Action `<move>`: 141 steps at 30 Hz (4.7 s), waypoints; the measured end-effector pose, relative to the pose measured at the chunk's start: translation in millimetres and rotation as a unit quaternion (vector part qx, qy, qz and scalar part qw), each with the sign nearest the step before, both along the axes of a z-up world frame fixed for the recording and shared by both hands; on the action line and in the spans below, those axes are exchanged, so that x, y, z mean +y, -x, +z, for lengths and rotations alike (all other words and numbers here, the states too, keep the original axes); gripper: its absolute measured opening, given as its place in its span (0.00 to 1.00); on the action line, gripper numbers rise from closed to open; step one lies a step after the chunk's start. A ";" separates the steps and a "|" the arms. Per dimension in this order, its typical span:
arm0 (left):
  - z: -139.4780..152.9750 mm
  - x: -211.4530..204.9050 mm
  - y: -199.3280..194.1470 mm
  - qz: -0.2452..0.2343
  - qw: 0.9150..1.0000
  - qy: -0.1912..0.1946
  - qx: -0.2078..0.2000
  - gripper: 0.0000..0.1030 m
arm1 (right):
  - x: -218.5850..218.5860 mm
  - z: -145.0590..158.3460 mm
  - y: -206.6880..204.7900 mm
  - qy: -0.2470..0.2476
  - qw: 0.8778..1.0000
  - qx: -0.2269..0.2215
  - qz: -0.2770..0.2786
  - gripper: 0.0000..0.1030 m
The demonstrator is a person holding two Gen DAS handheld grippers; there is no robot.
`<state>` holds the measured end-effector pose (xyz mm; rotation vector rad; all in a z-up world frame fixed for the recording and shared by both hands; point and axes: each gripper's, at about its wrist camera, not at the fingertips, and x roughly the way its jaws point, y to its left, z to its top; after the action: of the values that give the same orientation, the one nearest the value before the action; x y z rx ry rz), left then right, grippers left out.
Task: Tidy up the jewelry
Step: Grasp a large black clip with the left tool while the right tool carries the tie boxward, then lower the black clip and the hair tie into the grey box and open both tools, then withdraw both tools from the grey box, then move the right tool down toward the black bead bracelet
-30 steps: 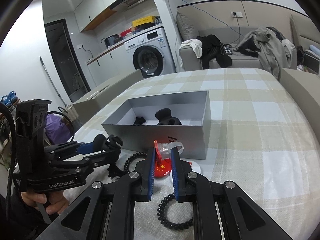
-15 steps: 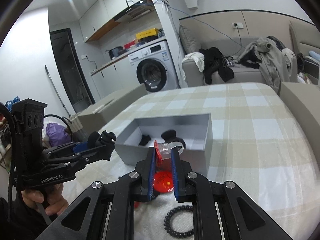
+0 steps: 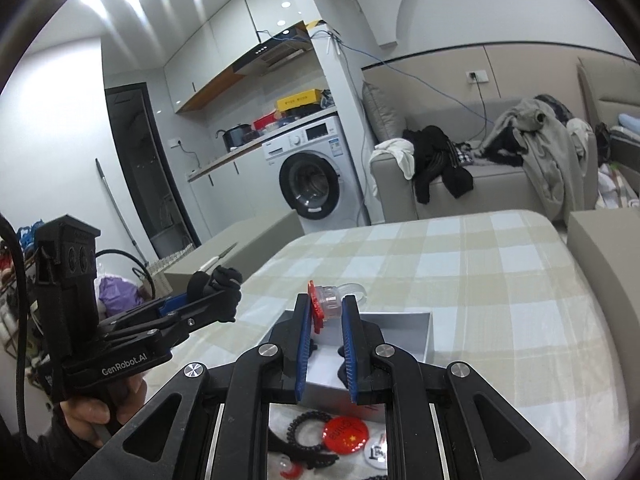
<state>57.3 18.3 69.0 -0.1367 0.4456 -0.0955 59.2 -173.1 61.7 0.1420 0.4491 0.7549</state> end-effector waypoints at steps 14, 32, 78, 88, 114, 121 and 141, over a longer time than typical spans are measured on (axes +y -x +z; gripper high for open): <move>-22.3 3.5 -14.5 0.005 0.999 -0.014 0.034 0.39 | 3.2 -33.6 -26.9 0.009 0.997 0.074 0.000 0.14; -27.7 -3.8 -14.6 -0.008 0.998 -0.025 0.050 0.39 | 10.6 -44.0 -31.4 0.023 0.995 0.096 0.010 0.14; -28.0 -5.3 5.9 -0.031 0.997 0.003 0.069 0.99 | 3.9 -32.1 -11.3 0.068 0.996 0.064 -0.009 1.00; -45.3 -13.9 29.7 -0.044 0.995 -0.006 0.089 0.99 | -14.7 -50.5 12.2 0.070 0.991 0.111 0.006 1.00; -71.2 -36.5 35.7 -0.075 0.988 -0.038 0.131 0.99 | -16.6 -91.2 47.5 0.179 0.979 0.093 -0.010 0.84; -72.7 -39.9 35.0 -0.078 0.987 -0.044 0.134 0.99 | -23.7 -94.1 51.3 0.173 0.980 0.099 -0.008 0.57; -73.4 -37.8 33.5 -0.079 0.986 -0.034 0.139 0.99 | -23.6 -103.3 44.4 0.202 0.973 0.107 -0.035 0.21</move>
<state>23.8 -19.5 -4.5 -0.0462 0.7387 -0.2187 14.8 -196.7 -41.6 -0.1442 0.7892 0.5682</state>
